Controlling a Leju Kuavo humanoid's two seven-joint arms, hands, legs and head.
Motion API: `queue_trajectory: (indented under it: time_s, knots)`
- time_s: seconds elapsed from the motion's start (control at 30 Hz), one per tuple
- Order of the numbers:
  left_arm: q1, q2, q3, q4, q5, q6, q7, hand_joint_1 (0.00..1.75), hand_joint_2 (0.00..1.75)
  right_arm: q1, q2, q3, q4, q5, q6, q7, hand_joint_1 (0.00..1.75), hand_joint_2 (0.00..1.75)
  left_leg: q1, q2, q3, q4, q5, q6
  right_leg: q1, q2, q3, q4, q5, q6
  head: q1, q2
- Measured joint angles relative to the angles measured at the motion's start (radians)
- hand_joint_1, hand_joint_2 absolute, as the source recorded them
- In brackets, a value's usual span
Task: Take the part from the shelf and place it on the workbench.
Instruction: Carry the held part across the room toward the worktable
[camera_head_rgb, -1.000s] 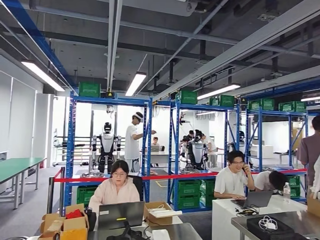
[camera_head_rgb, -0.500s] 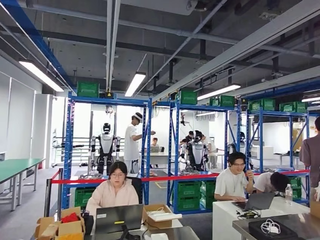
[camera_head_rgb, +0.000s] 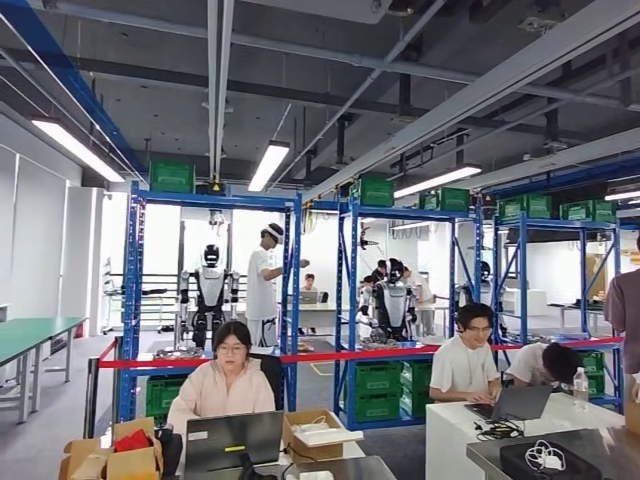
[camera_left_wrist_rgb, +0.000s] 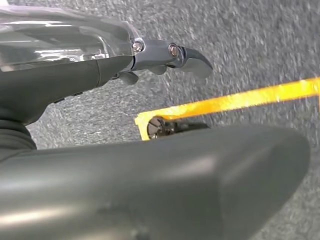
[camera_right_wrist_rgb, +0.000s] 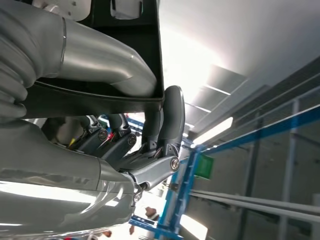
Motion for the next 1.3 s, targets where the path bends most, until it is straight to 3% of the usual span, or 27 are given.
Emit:
queue_trajectory:
  time_s: [0.1,0.13,0.2,0.23,0.27,0.3,0.37,0.4,0.43,0.5,0.6,0.67,0.73,0.77,0.8,0.87,0.9,0.93,1.1,1.17,1.23,1.27,1.3]
  knots:
    - [0.001,-0.001,0.000,0.000,-0.003,-0.001,-0.002,0.00,0.00,-0.003,-0.004,-0.004,-0.003,-0.002,0.004,0.001,1.75,1.75,0.004,0.000,0.008,-0.004,-0.007,0.014,-0.003,-0.001,-0.012,0.032,-0.025,0.017,0.000,0.000]
    - [0.000,-0.002,0.000,0.000,-0.004,-0.001,-0.003,0.00,0.00,-0.005,-0.006,-0.005,-0.004,-0.003,0.005,0.002,1.75,1.75,0.006,0.000,0.013,-0.006,-0.011,0.019,-0.006,-0.002,-0.035,0.078,-0.045,0.022,0.000,0.000]
    - [-0.001,-0.002,0.000,0.000,-0.004,-0.001,-0.003,0.00,0.00,-0.005,-0.010,-0.007,-0.004,-0.004,0.006,0.002,1.75,1.75,0.006,0.000,0.023,-0.006,-0.020,0.024,-0.011,-0.002,-0.115,0.217,-0.091,0.029,0.000,0.000]
    - [-0.001,-0.002,0.000,0.000,-0.004,-0.001,-0.002,0.00,0.00,-0.004,-0.013,-0.007,-0.003,-0.005,0.006,0.003,1.75,1.75,0.006,0.000,0.029,-0.006,-0.025,0.024,-0.014,-0.002,-0.153,0.272,-0.100,0.031,0.000,0.000]
    - [0.000,-0.002,0.000,0.000,-0.004,-0.001,-0.001,0.00,0.00,-0.003,-0.016,-0.007,-0.003,-0.005,0.007,0.003,1.75,1.75,0.006,0.000,0.036,-0.006,-0.031,0.023,-0.016,-0.002,-0.178,0.295,-0.089,0.034,0.000,0.000]
    - [0.000,-0.002,0.000,0.000,-0.004,0.000,0.001,0.00,0.00,-0.003,-0.018,-0.008,-0.002,-0.005,0.007,0.004,1.75,1.75,0.006,-0.001,0.045,-0.006,-0.038,0.021,-0.018,-0.002,-0.183,0.277,-0.058,0.035,0.000,0.000]
    - [0.002,-0.002,0.000,0.000,-0.004,0.001,0.004,0.00,0.00,-0.004,-0.021,-0.008,-0.001,-0.005,0.007,0.004,1.75,1.75,0.008,-0.003,0.064,-0.007,-0.052,0.015,-0.019,-0.002,-0.147,0.156,0.032,0.036,0.000,0.000]
    - [0.000,-0.002,0.001,0.000,-0.004,0.001,0.006,0.00,0.00,-0.006,-0.021,-0.009,0.000,-0.006,0.007,0.005,1.75,1.75,0.007,-0.004,0.072,-0.008,-0.058,0.011,-0.017,-0.002,-0.126,0.099,0.063,0.033,0.000,0.000]
    - [0.000,-0.001,0.002,0.000,-0.004,0.001,0.008,0.00,0.00,-0.007,-0.022,-0.010,0.000,-0.007,0.007,0.005,1.75,1.75,0.007,-0.005,0.077,-0.010,-0.063,0.006,-0.014,-0.002,-0.110,0.057,0.076,0.027,0.000,0.000]
    - [-0.001,-0.001,0.005,0.000,-0.003,0.001,0.013,0.00,0.00,-0.009,-0.025,-0.014,0.002,-0.008,0.008,0.005,1.75,1.75,0.008,-0.005,0.081,-0.017,-0.066,-0.005,-0.008,-0.001,-0.099,0.032,0.070,0.014,-0.001,0.001]
    - [-0.001,-0.002,0.006,0.000,-0.004,0.001,0.018,0.00,0.00,-0.012,-0.027,-0.019,0.001,-0.009,0.008,0.005,1.75,1.75,0.010,-0.003,0.084,-0.008,-0.081,-0.019,-0.009,0.000,-0.080,0.012,0.065,-0.004,-0.001,0.000]
    - [-0.001,-0.004,0.006,0.000,-0.005,0.001,0.018,0.00,0.00,-0.016,-0.027,-0.021,0.002,-0.011,0.009,0.004,1.75,1.75,0.010,-0.002,0.037,0.088,-0.122,-0.021,-0.011,-0.003,-0.063,0.002,0.060,-0.016,0.000,0.000]
    - [0.002,-0.006,0.007,0.000,-0.007,0.001,0.019,0.00,0.00,-0.016,-0.028,-0.022,0.005,-0.013,0.009,0.005,1.75,1.75,0.009,-0.002,-0.044,0.217,-0.156,-0.021,-0.007,-0.004,-0.053,0.001,0.050,-0.024,0.000,0.000]
    - [0.004,-0.006,0.007,0.000,-0.008,0.001,0.019,0.00,0.00,-0.015,-0.028,-0.022,0.007,-0.014,0.009,0.005,1.75,1.75,0.008,-0.002,-0.072,0.249,-0.151,-0.020,-0.006,-0.002,-0.046,0.001,0.044,-0.026,0.000,0.000]
    - [0.006,-0.006,0.007,0.000,-0.010,0.001,0.019,0.00,0.00,-0.013,-0.028,-0.022,0.009,-0.014,0.010,0.005,1.75,1.75,0.008,-0.002,-0.081,0.241,-0.126,-0.019,-0.005,-0.001,-0.038,0.001,0.038,-0.026,0.000,0.000]
    - [0.007,-0.006,0.007,0.000,-0.012,0.001,0.019,0.00,0.00,-0.011,-0.029,-0.022,0.011,-0.014,0.010,0.005,1.75,1.75,0.007,-0.001,-0.053,0.136,-0.039,-0.014,-0.004,0.002,-0.017,0.002,0.021,-0.022,0.000,0.000]
    - [0.006,-0.006,0.007,0.000,-0.013,0.001,0.019,0.00,0.00,-0.011,-0.029,-0.022,0.012,-0.015,0.011,0.005,1.75,1.75,0.005,-0.001,-0.031,0.080,-0.005,-0.011,-0.002,0.003,-0.007,0.003,0.012,-0.018,0.000,0.000]
    - [0.005,-0.007,0.007,0.000,-0.013,0.002,0.019,0.00,0.00,-0.011,-0.030,-0.022,0.013,-0.015,0.012,0.005,1.75,1.75,0.003,-0.001,-0.013,0.036,0.010,-0.008,-0.001,0.004,-0.002,0.004,0.005,-0.012,0.000,0.000]
    - [0.006,-0.009,0.007,0.000,-0.014,0.004,0.021,0.00,0.00,-0.011,-0.038,-0.024,0.016,-0.018,0.019,0.006,1.75,1.75,0.001,-0.003,0.009,-0.003,-0.007,0.011,-0.004,0.004,-0.005,0.017,-0.019,0.015,0.000,0.000]
    - [0.004,-0.011,0.008,0.000,-0.014,0.004,0.021,0.00,0.00,-0.012,-0.042,-0.025,0.017,-0.020,0.019,0.005,1.75,1.75,0.004,-0.003,0.021,-0.008,-0.015,0.020,-0.008,0.002,-0.052,0.108,-0.055,0.027,0.000,0.000]
    - [0.003,-0.011,0.008,0.000,-0.014,0.004,0.021,0.00,0.00,-0.010,-0.047,-0.026,0.020,-0.021,0.020,0.005,1.75,1.75,0.004,-0.003,0.033,-0.008,-0.025,0.024,-0.013,0.000,-0.139,0.246,-0.092,0.035,0.000,0.000]
    - [0.004,-0.011,0.008,0.000,-0.014,0.003,0.021,0.00,0.00,-0.007,-0.050,-0.025,0.023,-0.021,0.021,0.005,1.75,1.75,0.004,-0.003,0.040,-0.008,-0.032,0.023,-0.016,0.000,-0.174,0.288,-0.091,0.038,0.000,0.000]
    - [0.005,-0.011,0.008,0.000,-0.014,0.003,0.020,0.00,0.00,-0.006,-0.051,-0.025,0.025,-0.021,0.023,0.005,1.75,1.75,0.004,-0.003,0.048,-0.008,-0.038,0.022,-0.017,-0.001,-0.192,0.294,-0.070,0.041,0.000,0.000]
